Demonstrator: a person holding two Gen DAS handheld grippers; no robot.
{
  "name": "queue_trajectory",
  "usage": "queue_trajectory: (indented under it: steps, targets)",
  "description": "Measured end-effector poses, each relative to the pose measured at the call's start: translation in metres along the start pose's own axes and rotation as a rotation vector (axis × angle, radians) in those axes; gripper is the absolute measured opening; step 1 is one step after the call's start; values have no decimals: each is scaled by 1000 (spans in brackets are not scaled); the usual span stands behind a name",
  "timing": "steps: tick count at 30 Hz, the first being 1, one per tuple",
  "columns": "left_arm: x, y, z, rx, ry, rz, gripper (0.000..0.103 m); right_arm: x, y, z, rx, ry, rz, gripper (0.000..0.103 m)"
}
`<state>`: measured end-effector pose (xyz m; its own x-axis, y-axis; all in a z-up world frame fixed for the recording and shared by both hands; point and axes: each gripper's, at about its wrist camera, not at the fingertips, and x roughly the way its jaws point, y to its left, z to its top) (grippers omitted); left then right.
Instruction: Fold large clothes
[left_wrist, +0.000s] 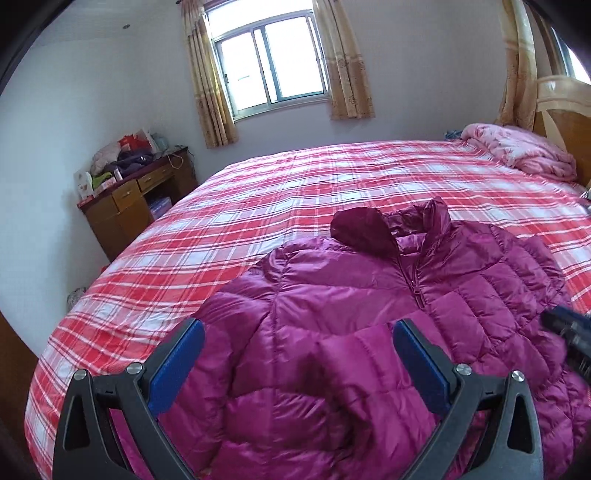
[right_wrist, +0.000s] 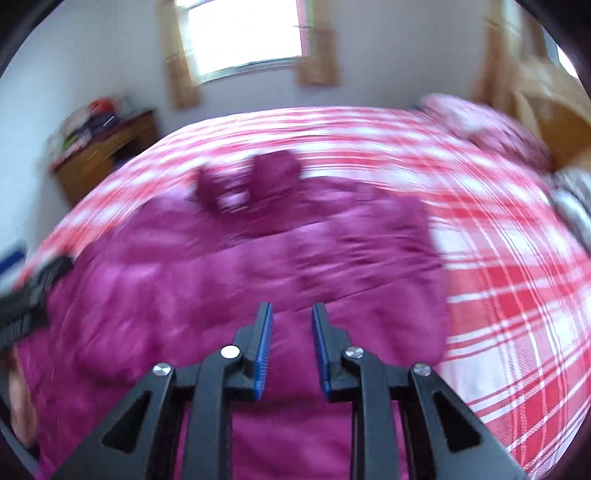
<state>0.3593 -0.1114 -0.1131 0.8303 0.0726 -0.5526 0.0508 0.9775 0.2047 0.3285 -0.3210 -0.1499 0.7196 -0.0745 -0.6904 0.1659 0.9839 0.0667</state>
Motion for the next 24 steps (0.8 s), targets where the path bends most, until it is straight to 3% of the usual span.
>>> queue_trajectory:
  steps: [7,10,16,20,21,24]
  targets:
    - [68,-30,-19,62,141,81,102,29,-39,-5,66,64,-62,24]
    - [88,-32,-30,65,202,49,102,36,-43,-10,71,77,-49,23]
    - [101,-28,-32,28,251,-19,102,34,-45,-6,59,102,-56,21]
    - [106,-18,-33,-37,269,-70,102,-4,-46,11,103,-65,-16,21]
    - [107,-17,-33,-45,272,-75,102,-5,-44,16,94,-76,-17,26]
    - [107,-17,-34,-52,271,-81,102,16,-44,35,115,-36,25,27]
